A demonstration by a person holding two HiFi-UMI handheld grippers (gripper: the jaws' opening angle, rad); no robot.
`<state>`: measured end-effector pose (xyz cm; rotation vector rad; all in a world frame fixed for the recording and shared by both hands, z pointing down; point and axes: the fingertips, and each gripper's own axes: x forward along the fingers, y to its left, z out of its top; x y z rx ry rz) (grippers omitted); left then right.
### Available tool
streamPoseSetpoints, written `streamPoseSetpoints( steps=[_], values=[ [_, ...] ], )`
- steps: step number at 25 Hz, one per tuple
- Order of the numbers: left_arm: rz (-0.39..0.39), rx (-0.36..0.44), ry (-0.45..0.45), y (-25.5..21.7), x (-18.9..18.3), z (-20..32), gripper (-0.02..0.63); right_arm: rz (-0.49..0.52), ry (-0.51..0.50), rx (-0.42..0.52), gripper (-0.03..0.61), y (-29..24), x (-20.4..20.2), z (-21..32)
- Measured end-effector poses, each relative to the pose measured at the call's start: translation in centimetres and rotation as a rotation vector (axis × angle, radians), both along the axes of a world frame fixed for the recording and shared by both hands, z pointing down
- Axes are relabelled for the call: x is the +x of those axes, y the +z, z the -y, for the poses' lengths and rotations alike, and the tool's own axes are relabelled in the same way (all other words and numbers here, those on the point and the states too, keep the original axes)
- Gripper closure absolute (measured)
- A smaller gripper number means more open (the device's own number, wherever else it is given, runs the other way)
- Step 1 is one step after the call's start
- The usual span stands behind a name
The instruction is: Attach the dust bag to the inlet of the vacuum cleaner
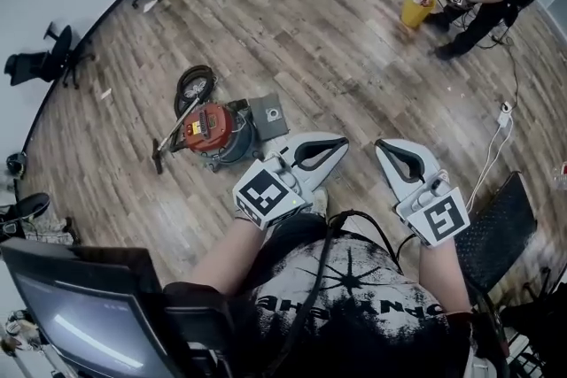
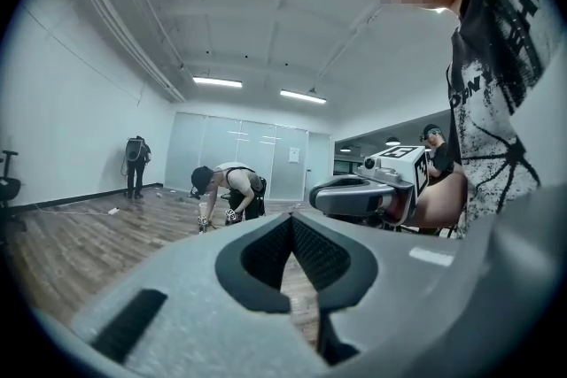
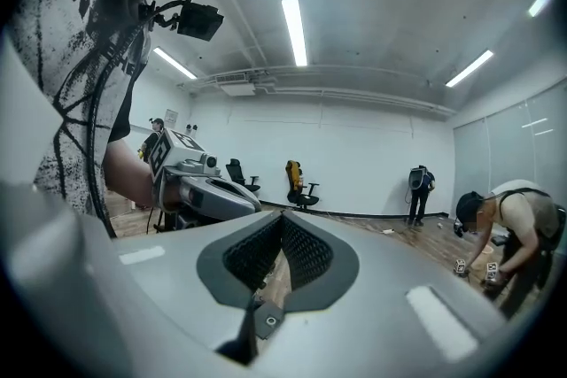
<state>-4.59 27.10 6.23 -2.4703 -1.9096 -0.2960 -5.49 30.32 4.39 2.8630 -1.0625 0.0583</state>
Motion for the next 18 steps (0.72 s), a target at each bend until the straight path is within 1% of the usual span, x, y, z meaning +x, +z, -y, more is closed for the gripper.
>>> streamPoseSetpoints(
  steps=[4, 7, 10, 14, 18],
  values=[
    [0.011, 0.011, 0.035, 0.7, 4.0, -0.7, 0.614, -0.018, 0.015, 0.017, 0.571, 0.1, 4.5, -0.4],
    [0.003, 0.02, 0.048, 1.0, 7.0, -0.9, 0.614, 0.06, 0.006, 0.038, 0.572, 1.5, 7.1, -0.9],
    [-0.005, 0.033, 0.062, 1.2, 9.2, -1.1, 0.614, 0.08, -0.001, 0.04, 0.571, 2.1, 9.0, -1.1],
    [-0.007, 0.029, 0.034, 1.5, 11.9, -1.6, 0.614, 0.075, -0.023, 0.037, 0.571, 2.6, 11.5, -1.8],
    [-0.011, 0.033, -0.011, 1.8, 15.0, -2.7, 0.614, 0.064, -0.071, 0.017, 0.571, 2.7, 15.0, -2.9]
  ],
)
